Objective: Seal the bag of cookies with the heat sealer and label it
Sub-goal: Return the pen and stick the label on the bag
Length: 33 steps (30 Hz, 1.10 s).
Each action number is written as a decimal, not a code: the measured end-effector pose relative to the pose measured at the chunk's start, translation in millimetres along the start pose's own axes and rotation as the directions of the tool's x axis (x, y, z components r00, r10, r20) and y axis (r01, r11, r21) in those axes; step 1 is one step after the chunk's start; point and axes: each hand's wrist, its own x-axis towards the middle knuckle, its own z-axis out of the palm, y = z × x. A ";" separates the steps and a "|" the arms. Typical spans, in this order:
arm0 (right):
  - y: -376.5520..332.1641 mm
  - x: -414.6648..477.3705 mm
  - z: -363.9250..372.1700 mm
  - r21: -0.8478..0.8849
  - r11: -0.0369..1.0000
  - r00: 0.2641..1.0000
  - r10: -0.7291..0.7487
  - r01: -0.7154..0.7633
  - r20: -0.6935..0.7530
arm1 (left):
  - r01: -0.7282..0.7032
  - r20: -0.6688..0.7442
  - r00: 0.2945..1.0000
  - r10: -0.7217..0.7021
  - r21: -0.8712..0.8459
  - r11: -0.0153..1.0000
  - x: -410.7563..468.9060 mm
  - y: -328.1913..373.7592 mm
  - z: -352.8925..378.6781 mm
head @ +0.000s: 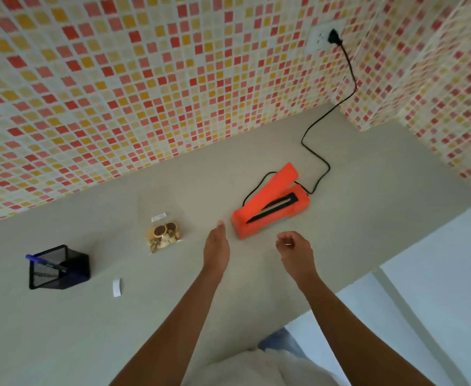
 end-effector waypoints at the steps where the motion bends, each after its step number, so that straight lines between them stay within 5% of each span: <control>1: 4.2 9.5 -12.2 0.013 0.999 0.999 0.033 -0.033 -0.016 | 0.031 -0.014 0.999 -0.031 -0.018 0.999 -0.4 2.3 10.2; 8: 12.6 91.3 -68.3 0.003 0.994 0.993 0.107 -0.107 0.059 | -0.005 -0.167 0.986 -0.026 -0.183 0.983 -2.2 14.1 75.2; 18: -7.6 140.8 -68.0 -0.130 0.983 0.963 -0.092 0.128 0.253 | -0.017 -0.401 0.914 -0.056 -0.176 0.984 13.5 33.2 105.6; 33: -88.9 202.4 -30.6 -0.147 0.955 0.904 -0.187 0.259 0.384 | 0.037 -0.448 0.886 -0.119 -0.189 0.981 89.3 102.4 77.5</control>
